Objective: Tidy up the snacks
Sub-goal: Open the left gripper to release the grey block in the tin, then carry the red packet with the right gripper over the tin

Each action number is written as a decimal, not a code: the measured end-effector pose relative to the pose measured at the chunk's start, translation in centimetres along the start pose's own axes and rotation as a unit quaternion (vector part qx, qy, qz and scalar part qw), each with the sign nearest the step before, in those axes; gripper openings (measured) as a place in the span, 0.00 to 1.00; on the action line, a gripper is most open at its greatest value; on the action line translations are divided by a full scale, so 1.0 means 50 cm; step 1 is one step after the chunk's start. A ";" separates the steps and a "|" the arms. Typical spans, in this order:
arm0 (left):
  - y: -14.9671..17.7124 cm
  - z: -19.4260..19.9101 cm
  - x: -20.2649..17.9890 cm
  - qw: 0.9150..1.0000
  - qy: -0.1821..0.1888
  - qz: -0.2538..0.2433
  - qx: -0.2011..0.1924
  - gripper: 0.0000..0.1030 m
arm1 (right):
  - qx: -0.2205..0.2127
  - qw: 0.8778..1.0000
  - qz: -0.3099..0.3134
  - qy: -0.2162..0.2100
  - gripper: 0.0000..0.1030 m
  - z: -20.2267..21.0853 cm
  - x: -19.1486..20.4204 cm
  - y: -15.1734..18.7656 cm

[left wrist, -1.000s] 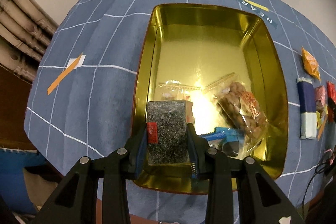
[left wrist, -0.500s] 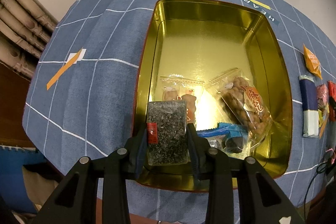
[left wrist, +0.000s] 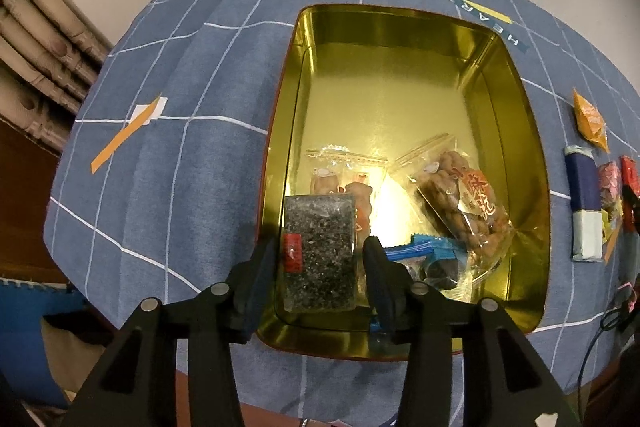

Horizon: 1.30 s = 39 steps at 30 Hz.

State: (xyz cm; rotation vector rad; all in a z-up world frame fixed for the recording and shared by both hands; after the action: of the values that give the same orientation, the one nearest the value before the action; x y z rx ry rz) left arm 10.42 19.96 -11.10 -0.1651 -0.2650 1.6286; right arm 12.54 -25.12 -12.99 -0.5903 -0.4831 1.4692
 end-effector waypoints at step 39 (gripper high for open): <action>0.016 0.063 0.043 0.994 0.009 0.045 -0.095 0.63 | 0.124 0.992 -0.021 0.024 0.47 -0.016 0.001 -0.003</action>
State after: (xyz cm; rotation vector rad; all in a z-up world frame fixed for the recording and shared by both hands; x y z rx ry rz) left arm 8.64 21.81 -8.17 -0.3399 -0.4035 1.6895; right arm 13.17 -25.12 -13.54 -0.4142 -0.2671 1.4440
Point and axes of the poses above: each gripper's, at about its wrist camera, not at the fingertips, and z roughly against the way its jaws point, x to its left, y to its underside, the point moved 10 cm from there along -z, roughly the way its jaws point, and after that the axes turned 2 degrees about y, right-handed, at the moved point
